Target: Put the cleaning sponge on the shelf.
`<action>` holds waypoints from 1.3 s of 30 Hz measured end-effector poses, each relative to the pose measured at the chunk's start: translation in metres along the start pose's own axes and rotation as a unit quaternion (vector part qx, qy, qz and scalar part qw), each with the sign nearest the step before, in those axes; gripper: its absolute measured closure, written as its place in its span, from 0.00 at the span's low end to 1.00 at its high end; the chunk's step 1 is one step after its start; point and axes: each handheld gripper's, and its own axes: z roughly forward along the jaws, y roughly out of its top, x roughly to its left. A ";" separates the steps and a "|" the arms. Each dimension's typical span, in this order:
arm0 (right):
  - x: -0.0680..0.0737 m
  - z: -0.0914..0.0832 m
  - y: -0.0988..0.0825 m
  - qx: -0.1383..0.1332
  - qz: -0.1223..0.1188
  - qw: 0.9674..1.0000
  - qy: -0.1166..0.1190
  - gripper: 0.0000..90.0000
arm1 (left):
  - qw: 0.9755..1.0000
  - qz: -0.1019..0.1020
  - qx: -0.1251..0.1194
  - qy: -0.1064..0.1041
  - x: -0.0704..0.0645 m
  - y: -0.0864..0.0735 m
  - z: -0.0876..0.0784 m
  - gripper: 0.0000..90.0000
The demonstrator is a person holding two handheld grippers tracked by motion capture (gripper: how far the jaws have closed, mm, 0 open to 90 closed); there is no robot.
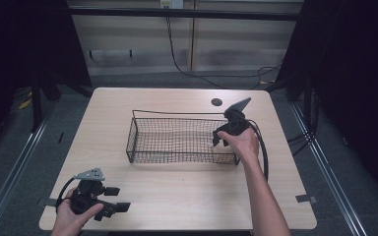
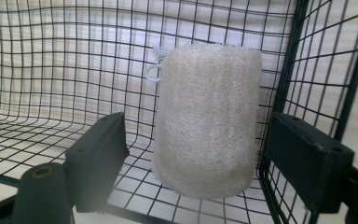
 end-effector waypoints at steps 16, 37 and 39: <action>-0.003 -0.018 -0.008 -0.026 -0.027 0.998 0.053 0.23 | 1.000 0.000 0.003 -0.001 0.000 0.000 0.001 0.25; 0.007 -0.032 -0.023 -0.043 -0.115 0.988 0.094 0.28 | 1.000 0.000 0.002 0.000 0.000 0.000 0.000 0.25; 0.009 -0.033 -0.026 -0.046 -0.122 0.987 0.096 0.29 | 1.000 0.000 0.001 0.000 0.000 0.000 0.000 0.25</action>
